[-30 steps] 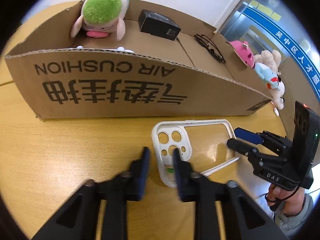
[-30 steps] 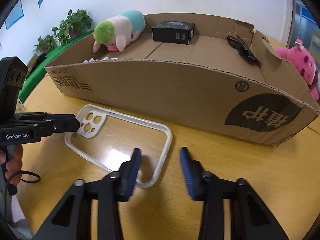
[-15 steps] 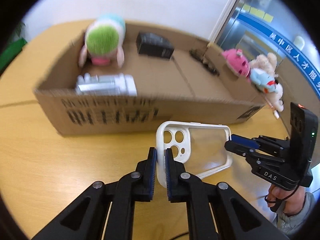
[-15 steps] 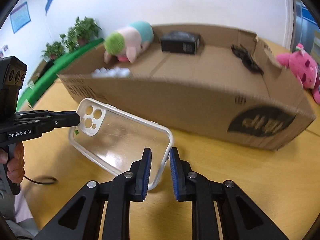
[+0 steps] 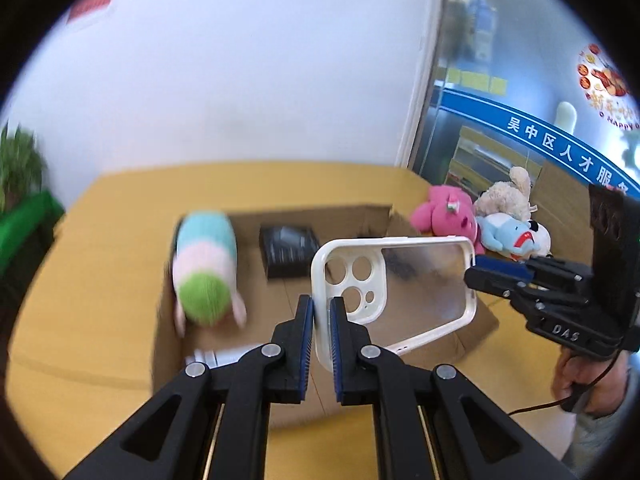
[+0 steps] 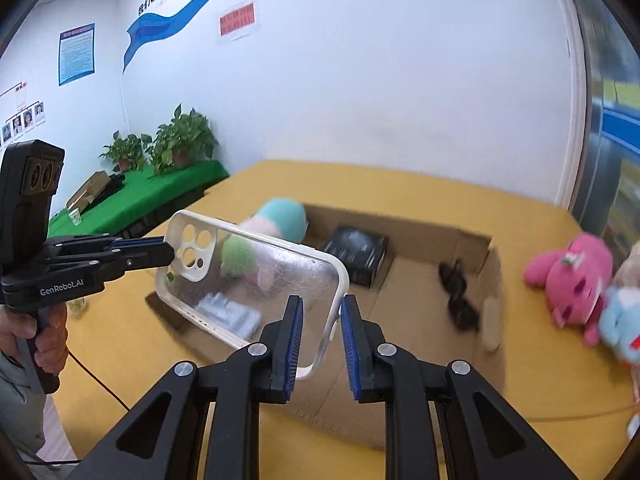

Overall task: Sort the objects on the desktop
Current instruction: 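Carry the phone case with both tools over the cardboard box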

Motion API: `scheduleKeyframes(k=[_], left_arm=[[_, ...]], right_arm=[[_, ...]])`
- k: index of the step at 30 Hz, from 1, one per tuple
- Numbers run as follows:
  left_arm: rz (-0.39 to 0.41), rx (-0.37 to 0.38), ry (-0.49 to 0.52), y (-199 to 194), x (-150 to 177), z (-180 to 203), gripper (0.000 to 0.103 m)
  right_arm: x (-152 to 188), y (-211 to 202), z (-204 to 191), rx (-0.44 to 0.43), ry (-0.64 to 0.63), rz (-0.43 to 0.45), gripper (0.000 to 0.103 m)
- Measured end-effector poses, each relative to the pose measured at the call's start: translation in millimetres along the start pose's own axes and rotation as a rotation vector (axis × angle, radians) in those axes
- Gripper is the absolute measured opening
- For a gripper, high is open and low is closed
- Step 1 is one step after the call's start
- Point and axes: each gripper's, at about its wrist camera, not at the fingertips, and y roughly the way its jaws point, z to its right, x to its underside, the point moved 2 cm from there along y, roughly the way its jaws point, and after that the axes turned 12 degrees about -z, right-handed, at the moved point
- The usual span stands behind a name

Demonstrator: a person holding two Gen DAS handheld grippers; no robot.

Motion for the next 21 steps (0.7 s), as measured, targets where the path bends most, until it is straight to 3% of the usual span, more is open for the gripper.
scheduleKeyframes(k=[4,8,14,21], left_arm=[[0.024,0.022,0.015,0.7,-33.4,-5.3,0.008],[0.004,0.035,0.001,18.2,-53.4,-14.7,0.008],[-0.111,-0.008,-0.063,73.4,-64.7,-31.2,0.008],[-0.28,0.055,-0.14,146.8,-57.1,-54.4,0.008]], right_arm=[[-28.8,-6.5,10.2,0.006,-0.004,0.03,0.02],[-48.5,11.6,23.6,-0.005,0.001,0.005,0.021],[-60.9,69.3,38.1,-0.019,-0.012,-0.111,0.021],[-54.4,139.3,77.1,-0.068,0.05,-0.257,0.021]])
